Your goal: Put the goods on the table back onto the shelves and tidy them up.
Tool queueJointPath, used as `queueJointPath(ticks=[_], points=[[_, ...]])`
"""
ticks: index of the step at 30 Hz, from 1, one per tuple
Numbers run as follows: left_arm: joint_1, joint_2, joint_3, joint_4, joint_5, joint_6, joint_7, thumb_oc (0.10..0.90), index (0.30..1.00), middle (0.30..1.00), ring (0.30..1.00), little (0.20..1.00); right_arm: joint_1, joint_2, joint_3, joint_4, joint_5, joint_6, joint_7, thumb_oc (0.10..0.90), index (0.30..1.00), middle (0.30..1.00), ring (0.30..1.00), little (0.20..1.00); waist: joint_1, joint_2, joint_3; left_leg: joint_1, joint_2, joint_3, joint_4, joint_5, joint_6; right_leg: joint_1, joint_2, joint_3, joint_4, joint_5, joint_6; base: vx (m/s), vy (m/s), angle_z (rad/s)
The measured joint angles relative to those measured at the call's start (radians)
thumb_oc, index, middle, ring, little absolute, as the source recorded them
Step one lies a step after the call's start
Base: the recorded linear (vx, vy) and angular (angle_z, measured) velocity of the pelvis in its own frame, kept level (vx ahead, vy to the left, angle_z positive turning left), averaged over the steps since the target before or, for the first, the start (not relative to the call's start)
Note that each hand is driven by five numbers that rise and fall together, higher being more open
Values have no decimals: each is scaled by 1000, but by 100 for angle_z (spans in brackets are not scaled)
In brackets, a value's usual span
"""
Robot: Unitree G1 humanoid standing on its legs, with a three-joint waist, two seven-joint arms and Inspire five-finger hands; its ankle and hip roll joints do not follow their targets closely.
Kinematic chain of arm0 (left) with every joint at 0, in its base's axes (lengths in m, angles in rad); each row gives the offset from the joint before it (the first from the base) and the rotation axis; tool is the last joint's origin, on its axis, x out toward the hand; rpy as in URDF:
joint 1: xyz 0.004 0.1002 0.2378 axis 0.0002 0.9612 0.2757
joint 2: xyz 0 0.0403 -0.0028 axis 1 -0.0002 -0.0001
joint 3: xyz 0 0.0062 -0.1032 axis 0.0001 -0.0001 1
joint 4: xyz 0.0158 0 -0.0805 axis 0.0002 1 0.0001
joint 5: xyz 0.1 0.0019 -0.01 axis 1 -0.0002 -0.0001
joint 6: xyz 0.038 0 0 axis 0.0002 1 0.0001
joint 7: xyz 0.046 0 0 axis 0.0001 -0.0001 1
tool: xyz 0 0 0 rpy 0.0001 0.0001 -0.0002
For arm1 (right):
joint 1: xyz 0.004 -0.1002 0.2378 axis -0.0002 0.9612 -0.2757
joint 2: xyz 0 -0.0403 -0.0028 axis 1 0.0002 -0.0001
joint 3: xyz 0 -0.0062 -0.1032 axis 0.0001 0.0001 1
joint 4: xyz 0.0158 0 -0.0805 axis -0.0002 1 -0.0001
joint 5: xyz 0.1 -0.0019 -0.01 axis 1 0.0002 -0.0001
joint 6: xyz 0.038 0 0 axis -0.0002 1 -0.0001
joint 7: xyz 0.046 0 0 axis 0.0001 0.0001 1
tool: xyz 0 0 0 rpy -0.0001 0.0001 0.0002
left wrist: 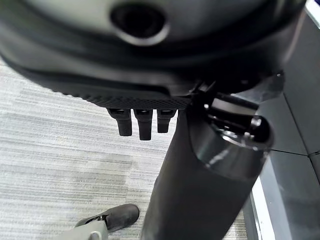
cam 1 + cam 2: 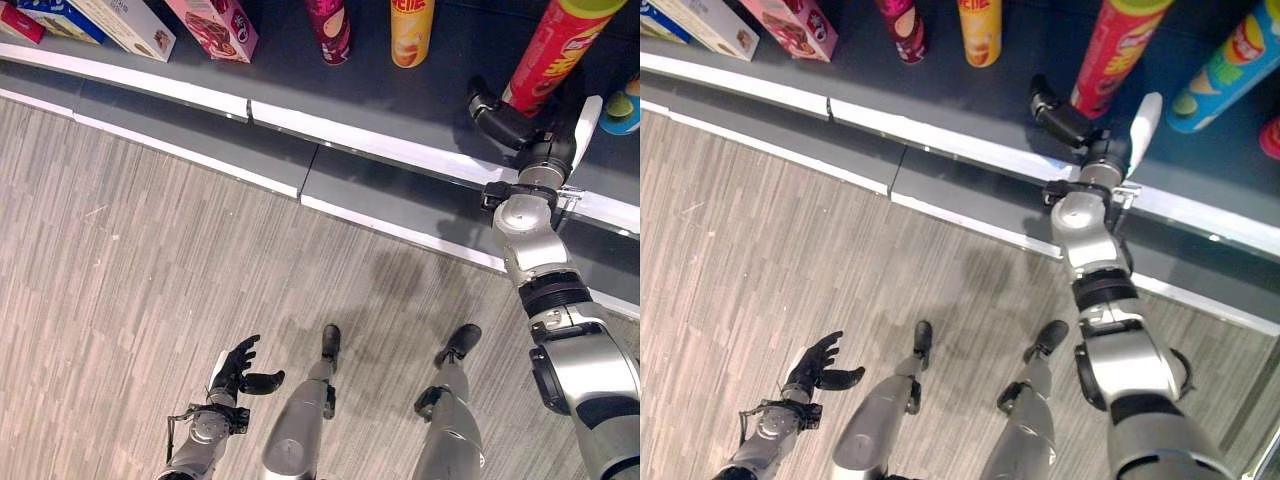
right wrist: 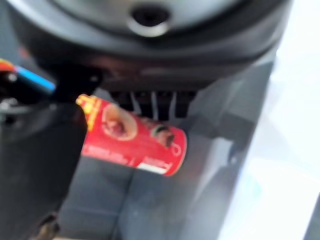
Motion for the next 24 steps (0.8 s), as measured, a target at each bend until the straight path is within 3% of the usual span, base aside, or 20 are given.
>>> queueJointPath(ticks=[17, 21, 24], points=[[0, 0, -1, -2, -19, 0, 0, 800, 900, 900, 900, 900, -23, 3, 27, 70, 0, -20, 11, 800, 900, 900, 900, 900, 19, -9, -3, -31, 0, -19, 36, -4, -1, -2, -1, -8, 0, 4, -2, -2, 0, 1], [-1, 0, -3, 5, -19, 0, 3, 800, 900, 900, 900, 900, -20, -3, 49, 69, 0, -19, 11, 800, 900, 900, 900, 900, 13, -24, -2, -62, 0, -28, 78, -15, 0, -9, -1, -8, 1, 12, -2, -77, 19, 4], [-2, 3, 0, 17, -19, 1, 4, 800, 900, 900, 900, 900, 24, 3, 78, 27, -4, -11, 21, 800, 900, 900, 900, 900, 2, -63, -5, -83, 0, -26, 128, -40, 1, -12, -1, 0, 0, 18, -1, 16, 1, -3]])
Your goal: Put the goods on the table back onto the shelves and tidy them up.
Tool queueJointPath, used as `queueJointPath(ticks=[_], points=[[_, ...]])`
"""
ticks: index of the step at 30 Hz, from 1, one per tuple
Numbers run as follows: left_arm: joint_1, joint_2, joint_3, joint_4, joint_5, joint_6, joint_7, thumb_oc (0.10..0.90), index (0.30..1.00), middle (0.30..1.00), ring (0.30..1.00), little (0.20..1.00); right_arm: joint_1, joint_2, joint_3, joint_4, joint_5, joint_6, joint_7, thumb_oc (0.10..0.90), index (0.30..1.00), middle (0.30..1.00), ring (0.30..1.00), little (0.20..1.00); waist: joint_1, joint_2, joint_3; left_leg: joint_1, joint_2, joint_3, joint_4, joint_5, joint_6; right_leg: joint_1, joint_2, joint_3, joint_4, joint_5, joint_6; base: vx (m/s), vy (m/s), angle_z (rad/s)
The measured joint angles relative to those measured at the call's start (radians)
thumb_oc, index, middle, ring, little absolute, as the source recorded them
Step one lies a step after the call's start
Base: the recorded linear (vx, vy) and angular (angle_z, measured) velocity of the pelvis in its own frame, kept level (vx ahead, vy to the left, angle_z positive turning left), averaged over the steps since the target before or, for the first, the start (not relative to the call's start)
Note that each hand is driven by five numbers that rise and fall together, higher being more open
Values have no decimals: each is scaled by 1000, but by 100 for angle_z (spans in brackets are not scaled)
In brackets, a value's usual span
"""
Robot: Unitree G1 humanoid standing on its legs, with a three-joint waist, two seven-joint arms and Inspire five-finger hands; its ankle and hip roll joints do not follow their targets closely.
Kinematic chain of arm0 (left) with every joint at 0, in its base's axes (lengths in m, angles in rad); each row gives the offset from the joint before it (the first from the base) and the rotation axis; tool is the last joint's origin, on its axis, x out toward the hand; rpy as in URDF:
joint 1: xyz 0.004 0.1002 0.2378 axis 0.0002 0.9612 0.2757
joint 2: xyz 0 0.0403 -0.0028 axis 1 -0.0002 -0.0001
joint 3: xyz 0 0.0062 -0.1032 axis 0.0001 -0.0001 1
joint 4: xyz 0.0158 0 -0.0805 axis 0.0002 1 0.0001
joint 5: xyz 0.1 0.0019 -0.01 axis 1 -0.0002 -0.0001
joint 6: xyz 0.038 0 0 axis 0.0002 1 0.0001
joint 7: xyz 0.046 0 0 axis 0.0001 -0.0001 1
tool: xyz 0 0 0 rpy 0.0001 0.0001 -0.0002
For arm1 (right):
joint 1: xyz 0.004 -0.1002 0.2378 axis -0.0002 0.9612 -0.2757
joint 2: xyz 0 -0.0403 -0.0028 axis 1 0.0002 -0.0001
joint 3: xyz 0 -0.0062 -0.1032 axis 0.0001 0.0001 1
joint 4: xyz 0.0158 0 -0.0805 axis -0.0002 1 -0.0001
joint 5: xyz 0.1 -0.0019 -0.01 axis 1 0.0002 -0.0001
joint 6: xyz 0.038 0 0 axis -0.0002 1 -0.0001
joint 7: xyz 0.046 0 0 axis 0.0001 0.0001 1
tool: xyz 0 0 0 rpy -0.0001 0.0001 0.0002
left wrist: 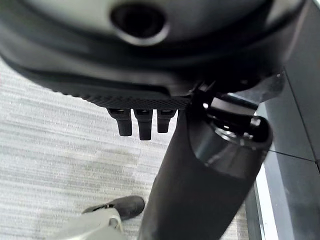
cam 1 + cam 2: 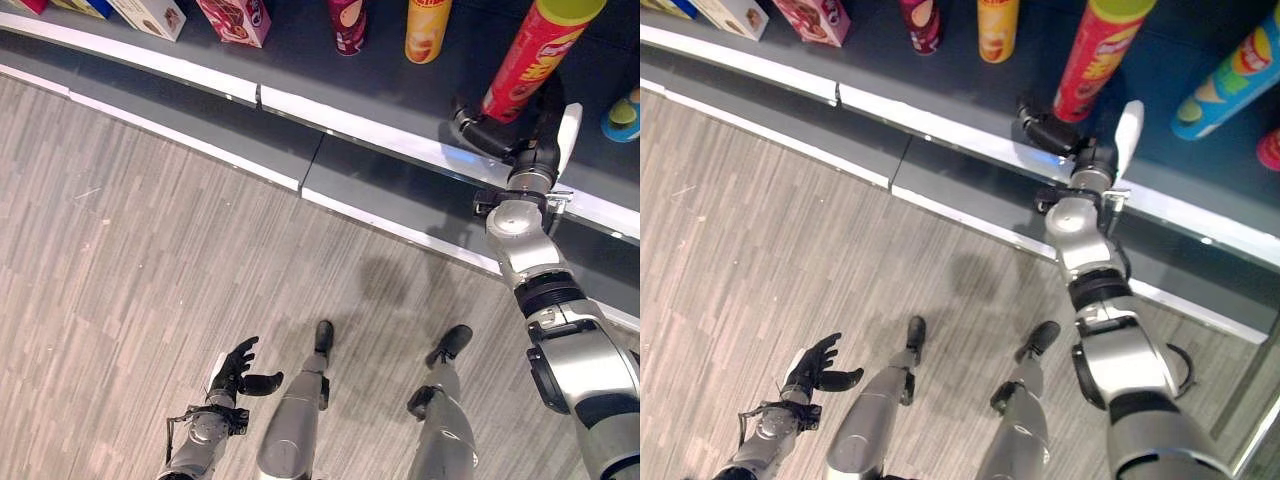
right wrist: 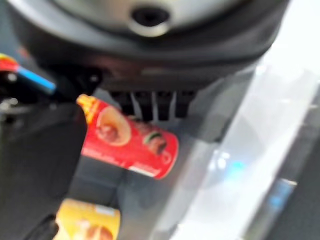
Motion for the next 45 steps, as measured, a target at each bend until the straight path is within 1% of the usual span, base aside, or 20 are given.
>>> queueJointPath(ticks=[2, 4, 6, 7, 8, 9, 10, 11, 12, 16, 19, 20, 23, 24, 26, 27, 28, 32, 38, 45], points=[[3, 2, 18, 3, 0, 12, 2, 800, 900, 900, 900, 900, 80, 13, 4, -107, -32, 20, 7, 800, 900, 900, 900, 900, -13, -42, -5, 0, 4, 7, 22, -14, -1, 7, 5, 4, 0, 0, 0, 32, -12, -11], [3, 11, 39, 41, 0, 24, 11, 800, 900, 900, 900, 900, 208, 125, -19, -162, -74, 19, 25, 800, 900, 900, 900, 900, -38, -133, -54, 6, 12, 29, 83, -55, 1, 28, 15, 31, -17, 4, 9, 56, 15, -30], [0, 12, 38, 48, 2, 33, 11, 800, 900, 900, 900, 900, 299, 171, -32, -205, -76, 19, 30, 800, 900, 900, 900, 900, -46, -161, -71, 18, 12, 35, 113, -73, 3, 64, 19, 33, -42, -15, 25, 59, 41, -12], [1, 13, 37, 51, 3, 35, 10, 800, 900, 900, 900, 900, 332, 190, -29, -209, -79, 19, 35, 800, 900, 900, 900, 900, -46, -168, -76, 30, 15, 37, 118, -74, 5, 79, 23, 30, -59, -63, 52, 98, 73, -29], [4, 4, 37, 49, 5, 38, 9, 800, 900, 900, 900, 900, 367, 198, -22, -220, -84, 20, 52, 800, 900, 900, 900, 900, -45, -154, -84, 44, 59, 52, 90, -71, 6, 81, 49, 28, -45, -137, 86, 80, 63, -61], [15, -4, 76, 40, 17, 45, 7, 800, 900, 900, 900, 900, 460, 226, -40, -297, -121, 19, 76, 800, 900, 900, 900, 900, -27, -146, -87, 89, 76, 70, 42, -59, 7, 76, 75, 27, 98, -133, 42, 58, 94, -61], [59, 4, 109, 64, 21, 44, 9, 800, 900, 900, 900, 900, 562, 268, -11, -318, -147, 20, 94, 800, 900, 900, 900, 900, -37, -186, -127, 151, 48, 67, -7, -49, 8, 148, 79, 36, 48, -142, 30, 34, 108, -55], [68, 10, 97, 113, 22, 46, 7, 800, 900, 900, 900, 900, 620, 263, 5, -313, -162, 9, 113, 800, 900, 900, 900, 900, -66, -190, -164, 170, 31, 89, -17, -55, 16, 175, 74, 62, -14, -106, 27, 86, 163, -31], [70, 6, 116, 136, 23, 48, 4, 800, 900, 900, 900, 900, 649, 260, 0, -307, -176, 12, 120, 800, 900, 900, 900, 900, -74, -191, -178, 179, 18, 101, -22, -57, 22, 178, 66, 71, -25, -76, 26, 78, 159, -38], [83, 8, 172, 194, 33, 63, -9, 800, 900, 900, 900, 900, 701, 247, -34, -263, -179, 24, 158, 800, 900, 900, 900, 900, -102, -197, -197, 223, -8, 149, -18, -77, 49, 191, 47, 120, -45, -43, 34, 52, 100, -38], [85, 11, 182, 218, 64, 65, -11, 800, 900, 900, 900, 900, 728, 218, -63, -263, -180, 24, 182, 800, 900, 900, 900, 900, -115, -199, -202, 223, -29, 171, 13, -92, 63, 193, 25, 139, -51, -41, 35, 21, 36, -12], [88, 14, 182, 219, 65, 66, -11, 800, 900, 900, 900, 900, 733, 219, -62, -263, -180, 24, 191, 800, 900, 900, 900, 900, -116, -204, -206, 219, -32, 172, 18, -92, 63, 194, 21, 138, -55, -68, 52, 0, 0, 0], [107, -2, 176, 215, 75, 66, -14, 800, 900, 900, 900, 900, 742, 219, -61, -263, -180, 23, 216, 800, 900, 900, 900, 900, -119, -181, -217, 221, -5, 181, -7, -79, 65, 192, 33, 123, -56, -166, 84, 23, -3, -11], [112, -6, 176, 213, 82, 66, -14, 800, 900, 900, 900, 900, 752, 219, -59, -263, -180, 23, 223, 800, 900, 900, 900, 900, -118, -178, -219, 234, 0, 186, -31, -70, 68, 192, 33, 109, -42, -168, 71, 25, -13, -4], [137, -2, 177, 194, 94, 66, -14, 800, 900, 900, 900, 900, 776, 225, -58, -263, -180, 22, 244, 800, 900, 900, 900, 900, -117, -196, -232, 272, -16, 177, -92, -37, 55, 198, 32, 111, -22, -132, 51, 28, -13, 13], [151, -6, 167, 194, 97, 66, -14, 800, 900, 900, 900, 900, 788, 227, -58, -262, -180, 22, 246, 800, 900, 900, 900, 900, -119, -191, -238, 291, -18, 160, -112, -30, 45, 218, 43, 113, -31, -78, 48, 27, -8, 14], [155, -9, 163, 194, 99, 66, -15, 800, 900, 900, 900, 900, 786, 226, -58, -262, -180, 21, 246, 800, 900, 900, 900, 900, -118, -186, -240, 294, -11, 160, -120, -28, 41, 221, 53, 113, -41, -71, 44, 27, -4, 4], [152, -20, 159, 190, 99, 66, -16, 800, 900, 900, 900, 900, 780, 215, -59, -262, -180, 21, 246, 800, 900, 900, 900, 900, -123, -184, -242, 313, 1, 164, -150, -17, 32, 228, 73, 114, -56, -66, 38, 19, -12, -7], [152, -22, 159, 187, 99, 65, -30, 800, 900, 900, 900, 900, 762, 210, -50, -262, -190, 21, 246, 800, 900, 900, 900, 900, -122, -185, -241, 331, -6, 164, -168, -13, 34, 245, 67, 111, -69, -69, 41, 1, -2, 1], [154, -22, 154, 181, 98, 65, -29, 800, 900, 900, 900, 900, 576, 196, 43, -234, -225, 23, 241, 800, 900, 900, 900, 900, -93, -176, -236, 325, 1, 157, -175, -8, 35, 241, 66, 106, -70, -71, 44, -3, -23, 2]])
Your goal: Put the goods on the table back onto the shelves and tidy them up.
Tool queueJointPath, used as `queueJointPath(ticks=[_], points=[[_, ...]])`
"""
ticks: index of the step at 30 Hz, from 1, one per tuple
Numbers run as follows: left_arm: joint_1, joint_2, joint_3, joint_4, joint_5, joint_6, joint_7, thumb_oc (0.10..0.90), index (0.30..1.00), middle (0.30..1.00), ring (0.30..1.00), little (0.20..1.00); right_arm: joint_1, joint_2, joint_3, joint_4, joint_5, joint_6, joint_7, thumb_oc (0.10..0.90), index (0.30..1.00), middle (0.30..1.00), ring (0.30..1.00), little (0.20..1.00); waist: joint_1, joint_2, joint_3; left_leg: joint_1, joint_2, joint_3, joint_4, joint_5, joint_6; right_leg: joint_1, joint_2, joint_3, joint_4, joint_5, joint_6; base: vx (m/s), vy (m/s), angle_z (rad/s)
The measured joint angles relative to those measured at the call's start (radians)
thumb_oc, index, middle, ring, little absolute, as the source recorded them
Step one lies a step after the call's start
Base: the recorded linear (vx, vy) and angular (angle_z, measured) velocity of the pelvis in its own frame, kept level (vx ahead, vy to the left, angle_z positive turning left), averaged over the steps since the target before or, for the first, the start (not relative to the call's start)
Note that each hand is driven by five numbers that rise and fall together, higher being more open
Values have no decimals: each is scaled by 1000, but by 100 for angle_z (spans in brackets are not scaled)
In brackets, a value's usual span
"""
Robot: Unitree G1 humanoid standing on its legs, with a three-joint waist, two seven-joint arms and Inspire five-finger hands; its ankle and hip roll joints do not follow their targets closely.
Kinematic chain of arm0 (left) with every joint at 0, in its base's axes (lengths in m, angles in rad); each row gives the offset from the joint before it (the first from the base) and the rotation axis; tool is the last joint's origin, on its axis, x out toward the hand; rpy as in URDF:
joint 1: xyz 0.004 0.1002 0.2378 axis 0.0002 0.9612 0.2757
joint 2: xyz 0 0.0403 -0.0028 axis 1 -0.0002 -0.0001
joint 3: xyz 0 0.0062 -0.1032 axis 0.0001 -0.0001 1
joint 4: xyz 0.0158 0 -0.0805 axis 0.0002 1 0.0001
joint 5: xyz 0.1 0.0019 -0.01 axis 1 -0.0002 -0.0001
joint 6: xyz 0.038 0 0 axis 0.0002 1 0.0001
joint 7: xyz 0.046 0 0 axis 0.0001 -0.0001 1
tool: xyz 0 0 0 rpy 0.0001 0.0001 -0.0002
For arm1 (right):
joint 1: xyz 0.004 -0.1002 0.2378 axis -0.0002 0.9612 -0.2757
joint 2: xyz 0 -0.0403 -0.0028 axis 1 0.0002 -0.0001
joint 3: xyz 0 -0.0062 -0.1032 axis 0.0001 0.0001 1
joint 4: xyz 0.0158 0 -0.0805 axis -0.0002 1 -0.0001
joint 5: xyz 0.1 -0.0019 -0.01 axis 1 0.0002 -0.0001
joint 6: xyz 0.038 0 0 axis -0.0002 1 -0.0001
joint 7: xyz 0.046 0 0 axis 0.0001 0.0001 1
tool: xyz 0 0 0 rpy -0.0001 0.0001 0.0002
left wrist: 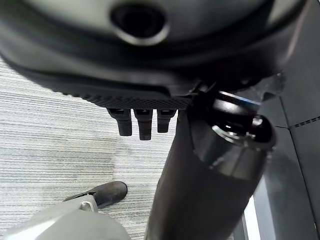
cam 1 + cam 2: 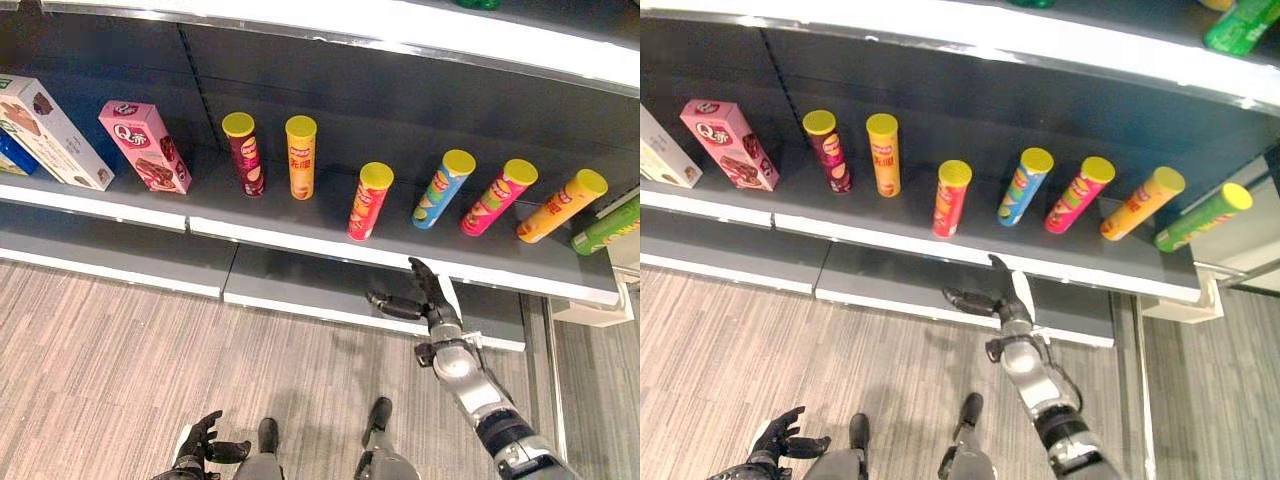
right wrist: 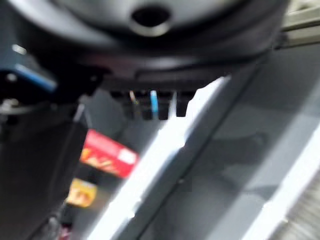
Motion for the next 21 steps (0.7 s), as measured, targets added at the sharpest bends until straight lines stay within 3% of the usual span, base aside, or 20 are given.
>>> queueJointPath(ticks=[5, 8, 14, 17, 21], points=[[-9, 1, -35, -23, -10, -1, 2, 800, 900, 900, 900, 900, -156, -22, 7, 130, 1, 3, -9, 800, 900, 900, 900, 900, 50, 49, 38, -22, -4, -31, -3, 7, -3, -1, -1, -31, 0, 0, 0, -13, -16, 17], [-16, 1, -38, -30, -17, -3, 3, 800, 900, 900, 900, 900, -198, -33, 4, 170, 9, 9, -21, 800, 900, 900, 900, 900, 60, 75, 75, -38, -4, -53, -2, 12, -2, -1, -3, -53, 0, 0, -1, -21, -24, 18], [-42, 1, -58, -37, -40, -20, 8, 800, 900, 900, 900, 900, -295, -110, 5, 256, 30, 19, -50, 800, 900, 900, 900, 900, 65, 89, 130, -73, -3, -81, 0, 22, -3, -16, -6, -78, 0, 0, -1, -11, -33, 15], [-79, 1, -88, -59, -49, -28, 20, 800, 900, 900, 900, 900, -359, -175, 0, 297, 36, 17, -89, 800, 900, 900, 900, 900, 75, 113, 166, -98, -4, -106, 8, 26, -3, -21, -10, -101, 0, 0, -1, 0, -50, 20], [-81, -1, -96, -74, -59, -31, 25, 800, 900, 900, 900, 900, -382, -179, -15, 316, 37, 17, -108, 800, 900, 900, 900, 900, 81, 113, 168, -117, 3, -118, 8, 32, -8, -33, -2, -108, 0, -2, -4, 7, -20, 7]])
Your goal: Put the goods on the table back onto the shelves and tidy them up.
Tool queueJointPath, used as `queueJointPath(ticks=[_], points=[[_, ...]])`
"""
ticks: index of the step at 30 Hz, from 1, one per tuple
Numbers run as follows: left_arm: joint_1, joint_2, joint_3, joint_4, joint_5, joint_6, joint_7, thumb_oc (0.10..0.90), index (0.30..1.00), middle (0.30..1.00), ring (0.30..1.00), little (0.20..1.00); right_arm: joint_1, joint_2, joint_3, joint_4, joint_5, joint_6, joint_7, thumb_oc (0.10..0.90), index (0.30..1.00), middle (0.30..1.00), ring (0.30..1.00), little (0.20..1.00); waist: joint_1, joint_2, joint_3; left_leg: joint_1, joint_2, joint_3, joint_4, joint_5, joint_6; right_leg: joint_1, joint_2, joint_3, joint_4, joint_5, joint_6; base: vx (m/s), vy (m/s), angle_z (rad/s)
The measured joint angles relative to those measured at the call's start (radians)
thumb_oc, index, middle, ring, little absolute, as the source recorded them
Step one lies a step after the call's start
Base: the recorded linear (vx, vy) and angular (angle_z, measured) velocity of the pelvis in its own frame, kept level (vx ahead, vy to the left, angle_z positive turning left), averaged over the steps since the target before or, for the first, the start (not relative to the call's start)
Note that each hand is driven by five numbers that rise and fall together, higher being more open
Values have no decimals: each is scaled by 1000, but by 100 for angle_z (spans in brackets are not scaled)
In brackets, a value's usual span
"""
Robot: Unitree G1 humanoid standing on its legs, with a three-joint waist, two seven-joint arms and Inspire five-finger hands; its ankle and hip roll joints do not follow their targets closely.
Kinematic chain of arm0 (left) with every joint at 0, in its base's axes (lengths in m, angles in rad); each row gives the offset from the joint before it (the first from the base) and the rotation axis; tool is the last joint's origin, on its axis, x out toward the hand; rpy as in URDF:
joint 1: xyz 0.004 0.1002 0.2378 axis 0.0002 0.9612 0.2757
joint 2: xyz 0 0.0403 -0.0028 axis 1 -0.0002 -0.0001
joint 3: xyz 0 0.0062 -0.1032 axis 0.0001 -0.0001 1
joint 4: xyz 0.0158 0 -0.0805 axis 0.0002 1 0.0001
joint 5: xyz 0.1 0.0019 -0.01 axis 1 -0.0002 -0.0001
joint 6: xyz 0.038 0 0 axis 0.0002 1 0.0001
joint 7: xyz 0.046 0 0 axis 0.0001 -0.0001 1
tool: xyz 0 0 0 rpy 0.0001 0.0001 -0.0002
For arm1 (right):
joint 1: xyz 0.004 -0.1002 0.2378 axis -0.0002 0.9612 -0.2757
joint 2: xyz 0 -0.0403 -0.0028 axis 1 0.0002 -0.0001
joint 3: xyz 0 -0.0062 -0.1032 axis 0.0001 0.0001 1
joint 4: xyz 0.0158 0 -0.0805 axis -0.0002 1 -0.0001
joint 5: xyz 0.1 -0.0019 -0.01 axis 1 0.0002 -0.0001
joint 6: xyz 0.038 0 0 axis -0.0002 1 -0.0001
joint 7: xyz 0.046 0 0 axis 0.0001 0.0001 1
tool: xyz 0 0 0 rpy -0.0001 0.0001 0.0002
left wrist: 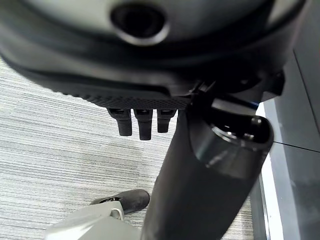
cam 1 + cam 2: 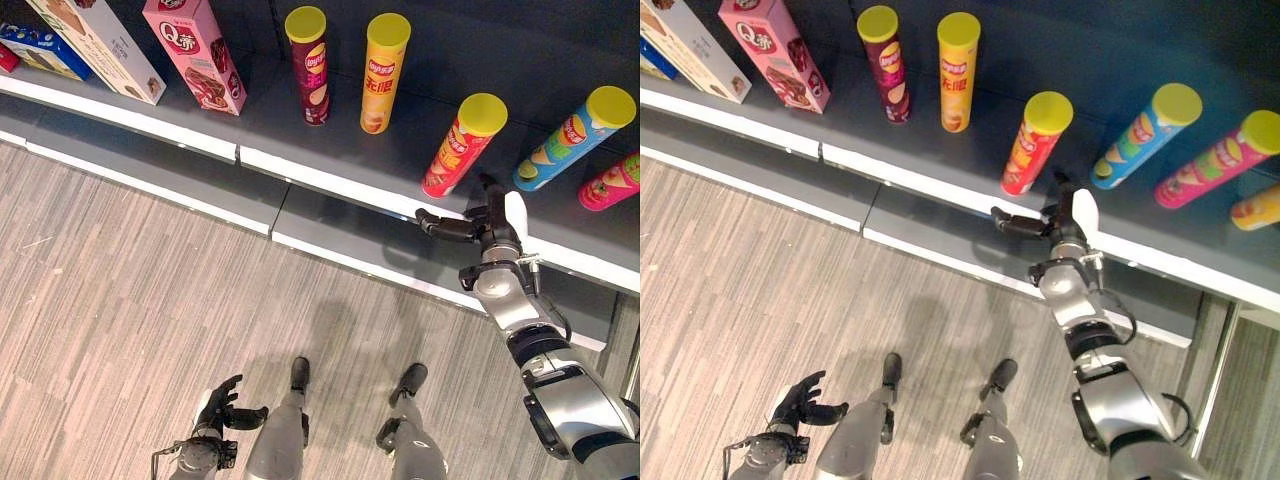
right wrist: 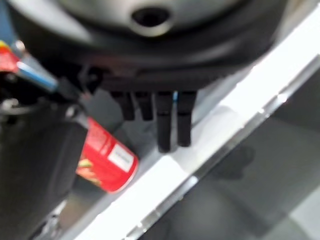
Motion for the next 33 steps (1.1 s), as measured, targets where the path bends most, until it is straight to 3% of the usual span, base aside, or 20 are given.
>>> queueJointPath(ticks=[9, 15, 18, 20, 23, 33], points=[[-1, -2, 0, 2, -19, -2, 4, 800, 900, 900, 900, 900, -3, 4, 31, -2, -15, 0, -21, 800, 900, 900, 900, 900, -4, -3, 1, -5, 0, -2, 7, 0, 0, -1, 1, 0, 0, 3, -4, 0, 0, 0], [-31, -2, 17, 6, -18, -2, 24, 800, 900, 900, 900, 900, 106, 3, 46, -198, -95, 13, -22, 800, 900, 900, 900, 900, -43, -49, 13, -7, -2, 2, 10, 0, -1, -7, 1, 4, 1, 6, -6, -12, -9, -1], [-30, -2, 24, 5, -18, -2, 35, 800, 900, 900, 900, 900, 201, -10, 72, -337, -207, 15, -14, 800, 900, 900, 900, 900, -53, -73, 10, -11, -1, 6, 10, 1, -1, -13, 1, 7, 3, 6, -6, -13, -18, -4], [-32, -2, 23, -1, -17, -4, 35, 800, 900, 900, 900, 900, 205, -11, 91, -315, -274, 18, 3, 800, 900, 900, 900, 900, -57, -86, 10, -13, 0, 13, 12, 1, -1, -19, 2, 13, 4, 8, -9, -34, -26, -7], [-32, -2, 23, 7, -17, -12, 35, 800, 900, 900, 900, 900, 196, -24, 103, -284, -326, 20, 4, 800, 900, 900, 900, 900, -55, -86, 10, -22, 1, 12, 24, 0, -1, -23, 2, 13, 4, 11, -13, -10, -6, 0], [-32, -1, 24, 0, -17, -19, 39, 800, 900, 900, 900, 900, 80, -29, 151, -193, -383, 26, 5, 800, 900, 900, 900, 900, -26, -86, 10, -69, 3, -5, 63, 1, -3, -41, 2, 2, 4, 20, -23, -12, -15, 4]])
